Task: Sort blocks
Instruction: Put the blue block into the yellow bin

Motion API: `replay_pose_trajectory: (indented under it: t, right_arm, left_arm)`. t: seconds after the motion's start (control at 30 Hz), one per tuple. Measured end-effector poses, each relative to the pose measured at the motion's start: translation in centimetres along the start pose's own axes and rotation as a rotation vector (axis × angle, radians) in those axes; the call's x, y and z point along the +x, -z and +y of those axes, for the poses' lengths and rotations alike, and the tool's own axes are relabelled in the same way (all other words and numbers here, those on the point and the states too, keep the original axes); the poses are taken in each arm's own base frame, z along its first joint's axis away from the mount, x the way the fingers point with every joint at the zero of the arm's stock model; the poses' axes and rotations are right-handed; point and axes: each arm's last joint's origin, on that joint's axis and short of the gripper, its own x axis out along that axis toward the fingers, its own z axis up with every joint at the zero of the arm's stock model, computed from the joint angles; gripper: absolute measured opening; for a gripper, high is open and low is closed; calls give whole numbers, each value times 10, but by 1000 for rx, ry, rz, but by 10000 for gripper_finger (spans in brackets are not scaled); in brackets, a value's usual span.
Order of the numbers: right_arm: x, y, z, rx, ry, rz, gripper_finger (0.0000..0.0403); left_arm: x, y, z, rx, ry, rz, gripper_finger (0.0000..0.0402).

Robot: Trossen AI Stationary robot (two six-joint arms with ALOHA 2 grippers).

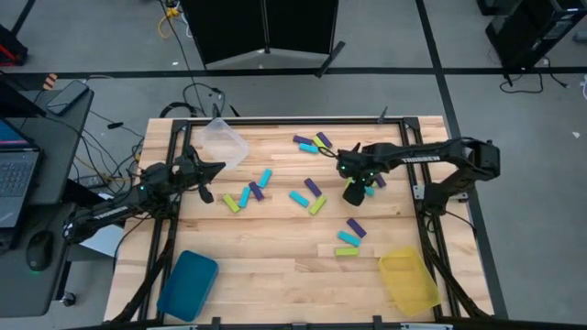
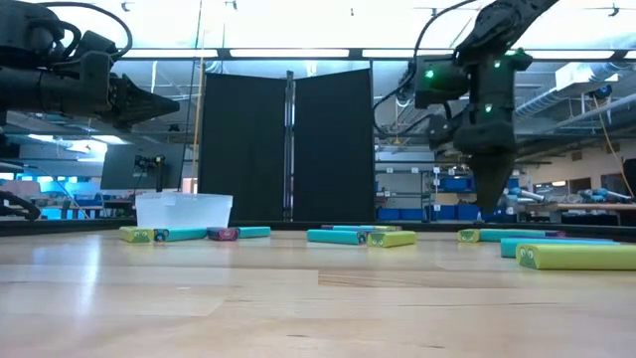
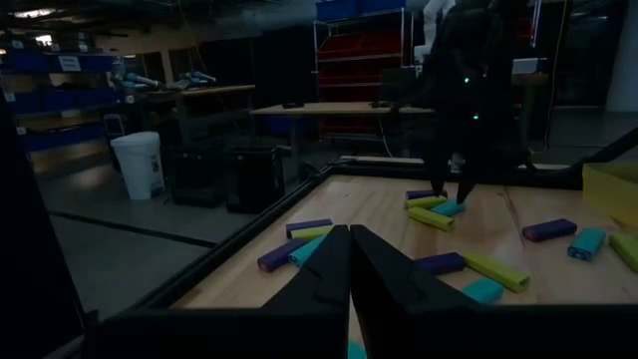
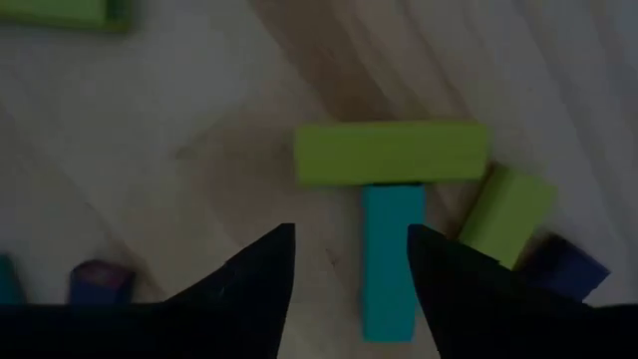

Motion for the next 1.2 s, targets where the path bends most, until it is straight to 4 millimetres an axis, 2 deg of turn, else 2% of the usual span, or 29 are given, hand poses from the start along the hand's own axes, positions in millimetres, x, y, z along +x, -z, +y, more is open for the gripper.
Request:
replay_pose_trajectory:
  t: [0.23, 0.9, 1.2]
  right_arm:
    - [12, -1, -2, -26, 83, 42, 207]
    - [12, -4, -9, -53, 80, 38, 210]
    - [26, 4, -12, -52, 79, 35, 210]
  left_arm:
    - [0, -3, 0, -1, -8, -27, 17]
    - [0, -3, 0, -1, -8, -26, 17]
    - [0, -2, 0, -1, -7, -25, 17]
